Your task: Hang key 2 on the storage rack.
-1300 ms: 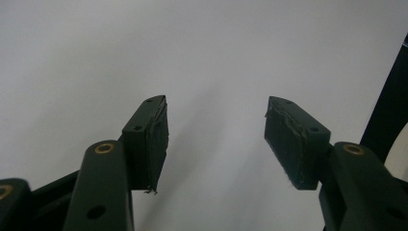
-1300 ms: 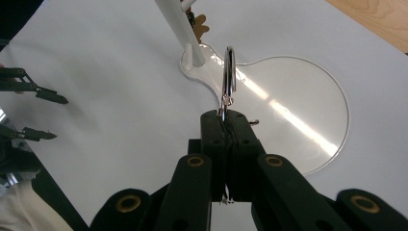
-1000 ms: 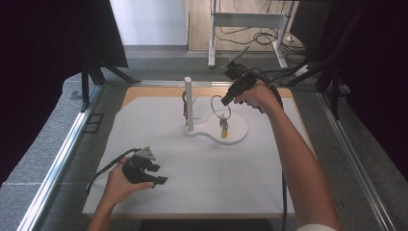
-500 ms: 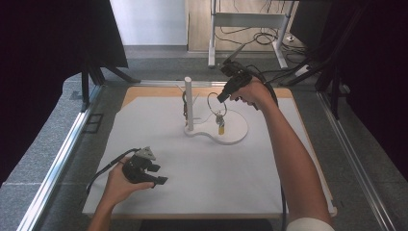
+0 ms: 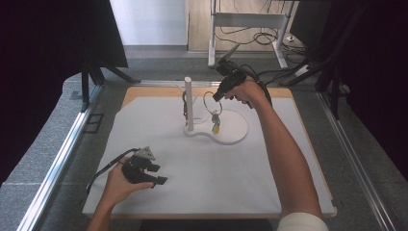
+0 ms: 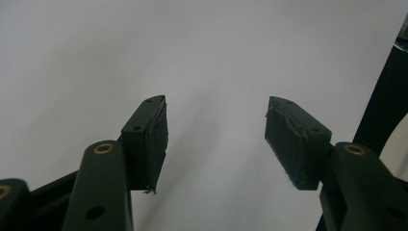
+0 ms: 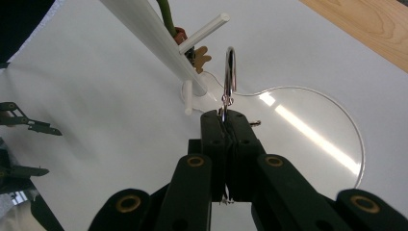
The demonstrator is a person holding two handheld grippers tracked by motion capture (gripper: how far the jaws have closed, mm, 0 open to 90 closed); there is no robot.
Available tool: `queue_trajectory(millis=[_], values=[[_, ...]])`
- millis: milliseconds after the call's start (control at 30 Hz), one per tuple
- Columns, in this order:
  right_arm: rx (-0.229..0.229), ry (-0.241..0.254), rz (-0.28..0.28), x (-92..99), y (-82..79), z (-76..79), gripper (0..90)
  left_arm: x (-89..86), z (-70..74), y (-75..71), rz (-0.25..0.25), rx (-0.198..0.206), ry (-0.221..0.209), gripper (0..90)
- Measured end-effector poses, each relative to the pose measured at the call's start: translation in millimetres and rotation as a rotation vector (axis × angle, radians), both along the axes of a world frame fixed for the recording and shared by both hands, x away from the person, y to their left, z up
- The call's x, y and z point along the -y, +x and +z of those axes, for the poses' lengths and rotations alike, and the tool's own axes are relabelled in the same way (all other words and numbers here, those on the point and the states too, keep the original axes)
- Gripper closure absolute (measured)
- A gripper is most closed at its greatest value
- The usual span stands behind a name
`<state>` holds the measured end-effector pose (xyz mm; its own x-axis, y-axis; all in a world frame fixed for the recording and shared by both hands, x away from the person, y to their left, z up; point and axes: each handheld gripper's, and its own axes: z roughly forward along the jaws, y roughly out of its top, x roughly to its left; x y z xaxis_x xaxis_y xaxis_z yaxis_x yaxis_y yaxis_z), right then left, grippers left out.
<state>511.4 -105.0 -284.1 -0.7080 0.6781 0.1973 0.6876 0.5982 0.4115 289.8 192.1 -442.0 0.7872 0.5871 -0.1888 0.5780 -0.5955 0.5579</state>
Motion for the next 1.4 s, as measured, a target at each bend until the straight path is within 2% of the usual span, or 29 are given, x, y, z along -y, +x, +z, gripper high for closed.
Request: queue_trajectory(millis=[300,700,1067,1400], values=[[-0.003,-0.013,-0.010,-3.6,7.6,0.6,87.5,-1.2,0.9,0.2,-0.001,0.002,-0.002,41.2],[0.007,-0.033,-0.010,-19.1,18.3,3.9,87.5,-4.4,4.0,-0.8,0.005,0.006,-0.013,41.2],[0.003,-0.042,0.003,-34.9,25.1,-4.2,87.5,-5.7,5.4,-1.3,0.005,0.009,-0.016,41.2],[0.002,-0.053,0.025,-45.7,20.0,-8.1,87.4,-5.7,5.6,-4.4,0.005,0.009,-0.016,41.2]])
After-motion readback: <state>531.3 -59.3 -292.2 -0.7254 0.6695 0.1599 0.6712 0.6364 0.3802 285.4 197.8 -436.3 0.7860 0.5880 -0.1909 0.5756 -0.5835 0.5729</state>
